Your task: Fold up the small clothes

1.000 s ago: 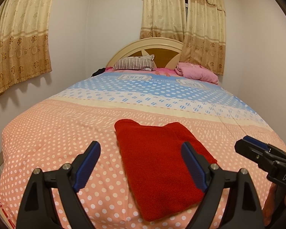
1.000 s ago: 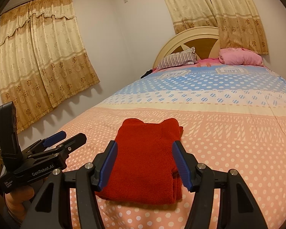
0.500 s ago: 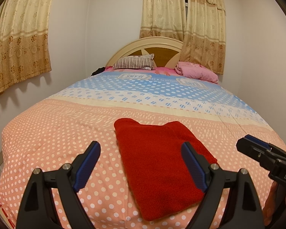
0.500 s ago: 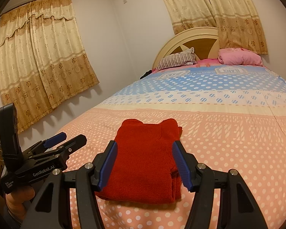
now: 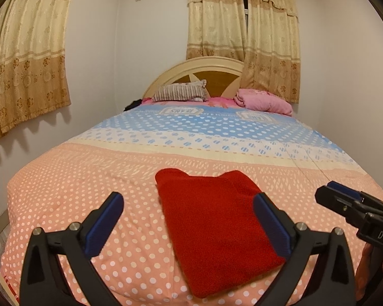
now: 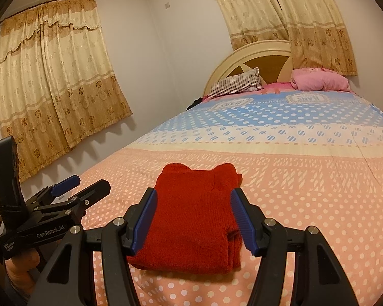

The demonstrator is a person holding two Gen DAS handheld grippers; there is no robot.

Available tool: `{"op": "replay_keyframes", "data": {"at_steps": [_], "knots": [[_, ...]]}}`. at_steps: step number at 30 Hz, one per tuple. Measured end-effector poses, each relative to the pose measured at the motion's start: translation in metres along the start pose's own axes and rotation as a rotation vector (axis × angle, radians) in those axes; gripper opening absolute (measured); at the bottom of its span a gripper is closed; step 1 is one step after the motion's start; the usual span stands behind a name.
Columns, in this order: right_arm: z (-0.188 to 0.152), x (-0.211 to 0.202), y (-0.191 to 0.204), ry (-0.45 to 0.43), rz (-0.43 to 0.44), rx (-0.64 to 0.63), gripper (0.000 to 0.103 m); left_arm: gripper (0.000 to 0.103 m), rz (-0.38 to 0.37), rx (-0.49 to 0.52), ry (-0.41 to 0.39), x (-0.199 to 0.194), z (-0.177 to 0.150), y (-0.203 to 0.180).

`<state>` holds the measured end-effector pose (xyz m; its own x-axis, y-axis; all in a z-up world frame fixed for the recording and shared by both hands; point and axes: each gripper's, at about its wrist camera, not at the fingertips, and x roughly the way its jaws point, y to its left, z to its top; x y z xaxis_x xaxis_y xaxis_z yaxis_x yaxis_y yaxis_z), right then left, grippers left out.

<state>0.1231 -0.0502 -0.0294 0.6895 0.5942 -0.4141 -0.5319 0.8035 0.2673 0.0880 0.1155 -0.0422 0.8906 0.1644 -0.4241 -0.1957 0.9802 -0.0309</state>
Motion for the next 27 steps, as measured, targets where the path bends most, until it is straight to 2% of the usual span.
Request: {"op": "replay_keyframes", "data": {"at_steps": [8, 27], "knots": [[0.0041, -0.0052, 0.0059, -0.03, -0.003, -0.018, 0.061, 0.103, 0.0, -0.015, -0.011, -0.0021, 0.0028, 0.0022], [0.0025, -0.0071, 0.007, -0.027, -0.005, -0.029, 0.061, 0.103, 0.04, -0.02, 0.013, 0.0047, -0.0012, 0.0076]]}}
